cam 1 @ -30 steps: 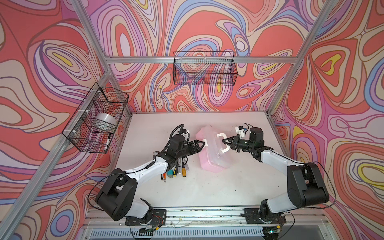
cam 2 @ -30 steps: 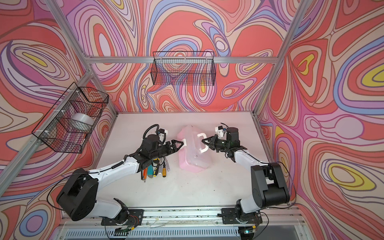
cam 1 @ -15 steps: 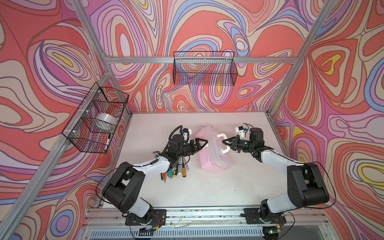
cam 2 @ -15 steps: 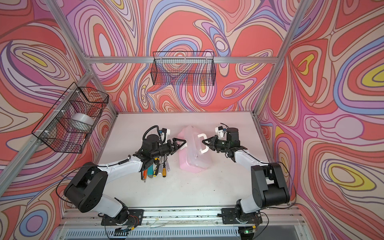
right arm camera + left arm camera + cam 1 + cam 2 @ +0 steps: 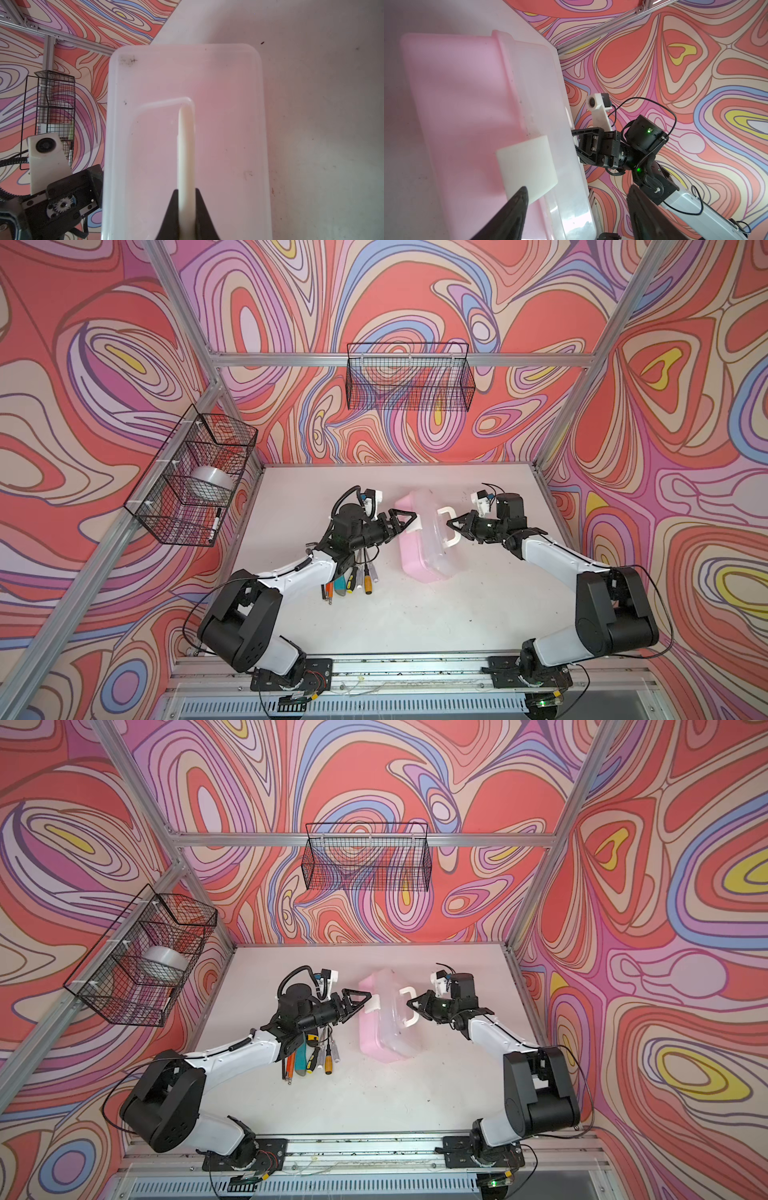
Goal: Pack the tool kit
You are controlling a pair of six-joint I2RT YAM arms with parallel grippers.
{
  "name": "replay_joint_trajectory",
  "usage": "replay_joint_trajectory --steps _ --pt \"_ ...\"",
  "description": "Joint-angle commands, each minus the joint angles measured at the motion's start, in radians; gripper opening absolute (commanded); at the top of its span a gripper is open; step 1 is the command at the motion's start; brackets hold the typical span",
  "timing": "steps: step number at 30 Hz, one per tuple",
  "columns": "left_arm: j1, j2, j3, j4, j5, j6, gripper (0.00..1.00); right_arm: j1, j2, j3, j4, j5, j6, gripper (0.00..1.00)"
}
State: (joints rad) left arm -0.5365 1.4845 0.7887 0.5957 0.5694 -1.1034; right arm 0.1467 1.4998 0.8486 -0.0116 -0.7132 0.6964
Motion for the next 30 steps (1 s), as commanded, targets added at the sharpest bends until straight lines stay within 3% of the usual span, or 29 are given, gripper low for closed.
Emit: replay_joint_trajectory --steps 1,6,8,17,30 --pt "0.012 -0.035 0.034 -0.073 0.001 0.044 0.75 0.010 -0.010 0.016 -0.047 0.038 -0.012 0.00" --pt "0.036 -0.089 0.073 -0.391 -0.123 0.180 0.75 0.010 -0.008 0.021 -0.058 0.044 -0.024 0.00" --pt "0.042 -0.083 0.090 -0.441 -0.140 0.209 0.76 0.010 -0.010 0.022 -0.060 0.049 -0.030 0.00" --pt "0.041 0.044 0.125 -0.273 -0.032 0.149 0.75 0.013 -0.016 0.015 -0.062 0.058 -0.037 0.00" --pt "-0.019 0.157 0.193 -0.189 0.026 0.099 0.74 0.082 0.006 0.054 -0.084 0.117 -0.061 0.00"
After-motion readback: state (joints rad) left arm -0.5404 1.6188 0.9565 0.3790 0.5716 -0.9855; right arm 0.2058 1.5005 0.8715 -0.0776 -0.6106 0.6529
